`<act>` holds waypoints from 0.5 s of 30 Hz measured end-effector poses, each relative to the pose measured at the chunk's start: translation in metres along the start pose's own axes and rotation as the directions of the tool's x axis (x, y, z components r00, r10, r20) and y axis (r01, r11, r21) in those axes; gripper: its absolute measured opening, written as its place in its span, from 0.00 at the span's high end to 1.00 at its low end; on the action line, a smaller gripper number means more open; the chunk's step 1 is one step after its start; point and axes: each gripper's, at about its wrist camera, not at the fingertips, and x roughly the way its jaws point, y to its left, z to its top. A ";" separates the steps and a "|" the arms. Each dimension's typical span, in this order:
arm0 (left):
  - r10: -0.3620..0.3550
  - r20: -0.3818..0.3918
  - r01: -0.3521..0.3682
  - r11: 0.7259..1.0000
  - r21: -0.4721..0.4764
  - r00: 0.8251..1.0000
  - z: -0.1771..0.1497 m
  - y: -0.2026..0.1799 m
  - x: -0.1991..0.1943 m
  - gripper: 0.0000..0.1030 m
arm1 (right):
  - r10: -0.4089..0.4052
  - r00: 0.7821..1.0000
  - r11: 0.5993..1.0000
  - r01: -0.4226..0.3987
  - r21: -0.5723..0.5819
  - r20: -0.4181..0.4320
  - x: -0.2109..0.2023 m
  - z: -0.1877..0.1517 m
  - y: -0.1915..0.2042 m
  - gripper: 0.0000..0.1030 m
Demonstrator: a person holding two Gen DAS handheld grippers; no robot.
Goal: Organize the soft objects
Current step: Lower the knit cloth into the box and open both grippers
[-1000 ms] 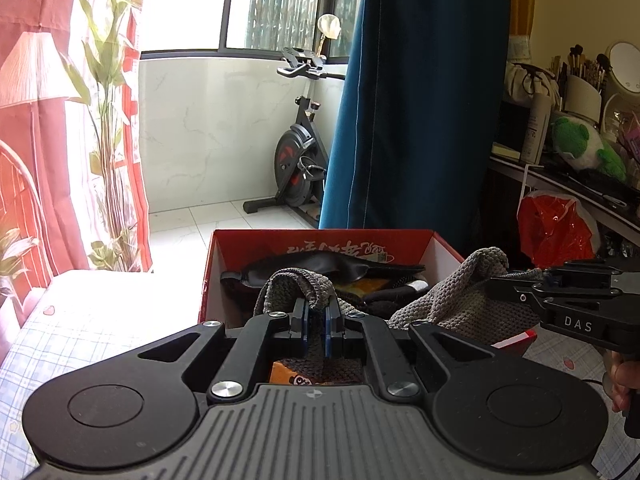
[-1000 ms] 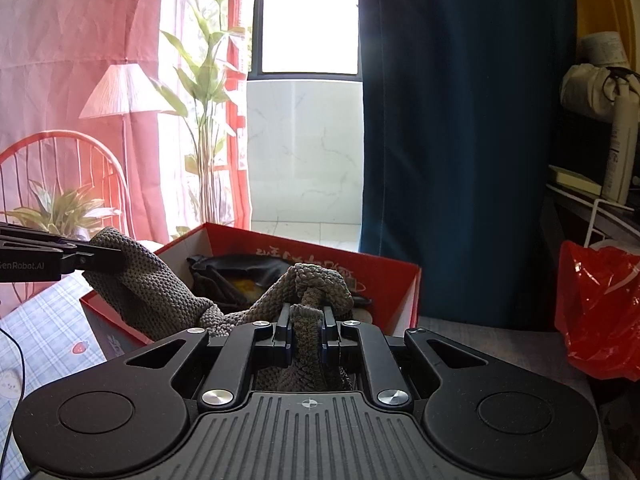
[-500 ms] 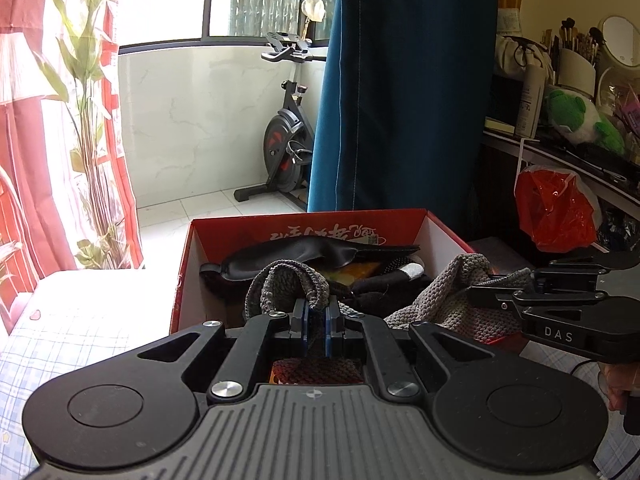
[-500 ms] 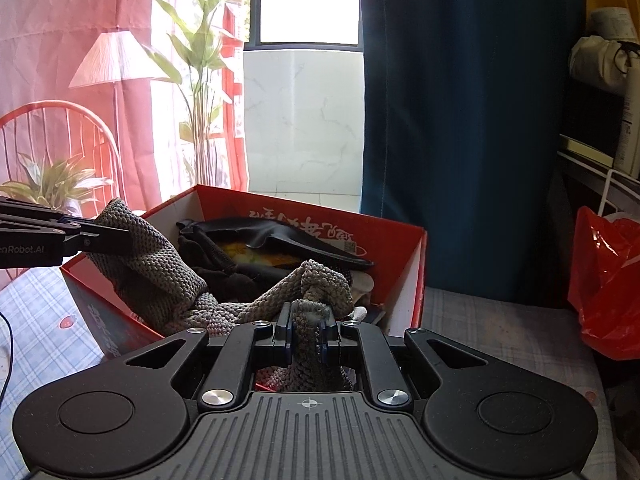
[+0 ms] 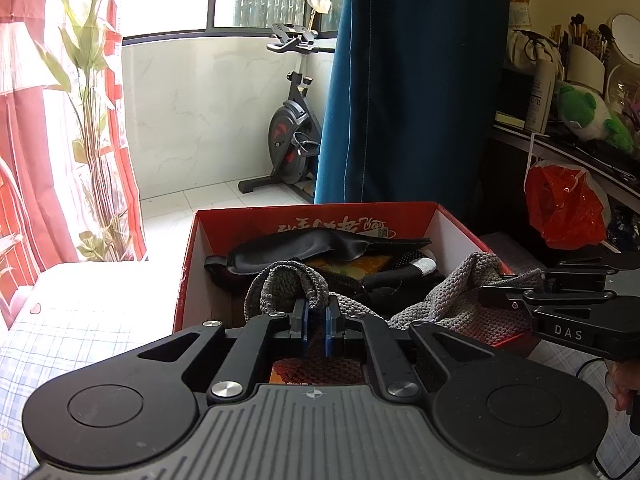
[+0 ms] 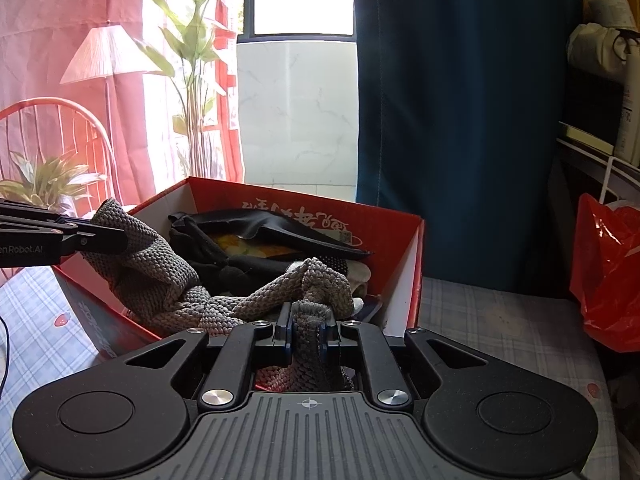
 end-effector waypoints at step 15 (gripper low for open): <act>0.006 -0.017 -0.006 1.000 -0.008 1.000 0.004 0.001 0.008 0.92 | -0.006 0.999 0.999 0.008 0.037 -0.038 0.012 0.002 -0.005 0.89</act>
